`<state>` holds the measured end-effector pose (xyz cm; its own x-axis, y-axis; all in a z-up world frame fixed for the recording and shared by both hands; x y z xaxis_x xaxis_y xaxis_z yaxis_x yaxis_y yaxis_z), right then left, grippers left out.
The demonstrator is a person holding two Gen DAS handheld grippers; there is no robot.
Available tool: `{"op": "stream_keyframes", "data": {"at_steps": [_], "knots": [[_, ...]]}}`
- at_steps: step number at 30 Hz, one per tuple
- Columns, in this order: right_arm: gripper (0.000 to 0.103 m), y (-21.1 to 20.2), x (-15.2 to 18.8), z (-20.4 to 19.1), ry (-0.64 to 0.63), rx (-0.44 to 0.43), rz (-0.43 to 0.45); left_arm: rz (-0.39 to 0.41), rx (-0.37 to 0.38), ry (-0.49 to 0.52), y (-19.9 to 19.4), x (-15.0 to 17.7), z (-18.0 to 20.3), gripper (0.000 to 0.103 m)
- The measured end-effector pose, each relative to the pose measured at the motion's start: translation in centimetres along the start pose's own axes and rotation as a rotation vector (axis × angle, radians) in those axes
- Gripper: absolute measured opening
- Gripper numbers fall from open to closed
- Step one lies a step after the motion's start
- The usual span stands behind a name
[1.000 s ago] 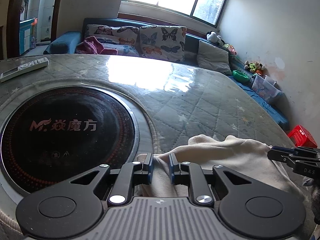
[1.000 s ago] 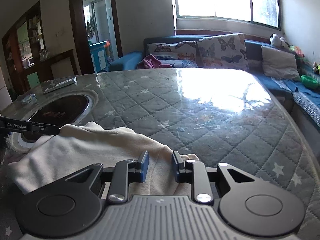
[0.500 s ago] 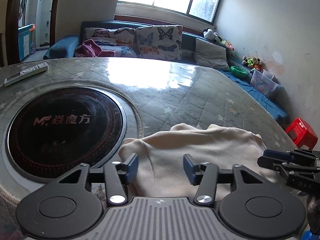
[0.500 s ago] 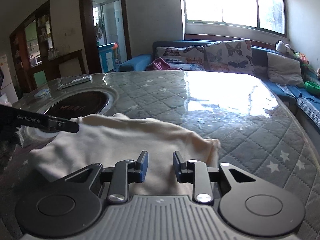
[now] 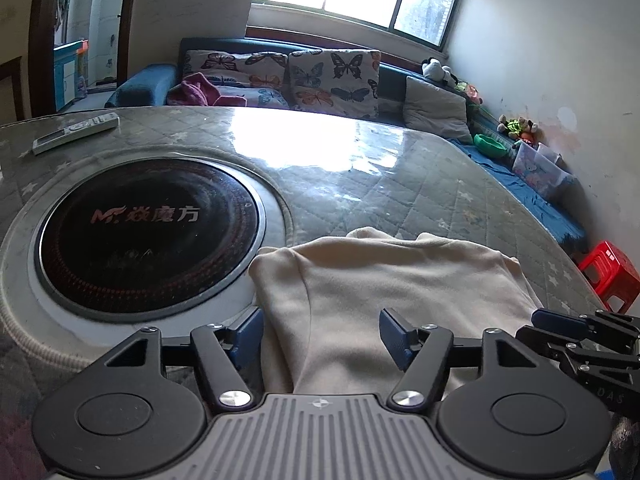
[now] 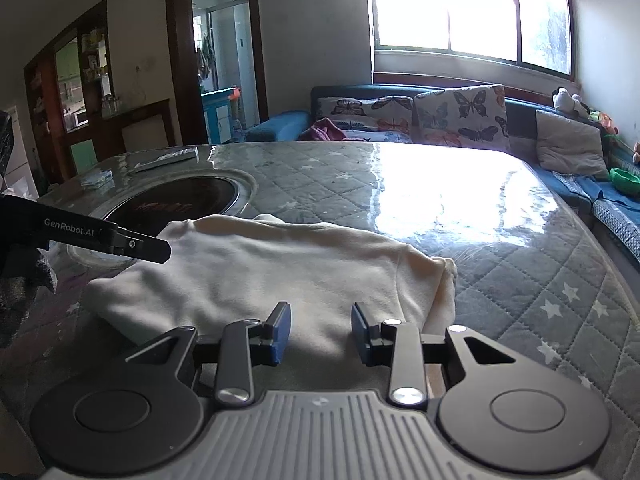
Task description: Fold clothes
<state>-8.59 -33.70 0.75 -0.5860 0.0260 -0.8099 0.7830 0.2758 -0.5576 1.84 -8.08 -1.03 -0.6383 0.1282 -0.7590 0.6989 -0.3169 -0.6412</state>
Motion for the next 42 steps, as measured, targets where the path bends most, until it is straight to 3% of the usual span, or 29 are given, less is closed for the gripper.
{"op": "stream_keyframes", "data": {"at_steps": [12, 16, 28, 42], "knots": [[0.035, -1.9, 1.0, -1.9, -0.024, -0.033, 0.025, 0.028, -0.019, -0.025, -2.3, 1.3, 0.2, 0.079], [0.037, -2.7, 1.1, -2.2, -0.035, -0.038, 0.038, 0.038, -0.030, -0.022, -3.0, 1.6, 0.6, 0.088], [0.043, -4.5, 1.7, -3.2, -0.051, -0.050, 0.067, 0.049, -0.067, -0.037, -4.7, 2.9, 0.9, 0.101], [0.057, -5.7, 2.3, -4.8, -0.098, -0.060, 0.073, 0.054, -0.123, -0.054, -6.2, 3.8, 0.4, 0.103]]}}
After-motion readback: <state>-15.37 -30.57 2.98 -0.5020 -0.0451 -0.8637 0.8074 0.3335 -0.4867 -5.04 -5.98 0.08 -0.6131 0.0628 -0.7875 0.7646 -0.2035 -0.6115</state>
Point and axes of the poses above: each gripper's, at about its wrist camera, not at the fingertips, and y roughly the way its jaws point, z to its right, x to its underside, the point moved 7 cm from there along y, roughly the way its jaws point, and after that the axes turned 8 degrees about y, right-handed, at the moved point
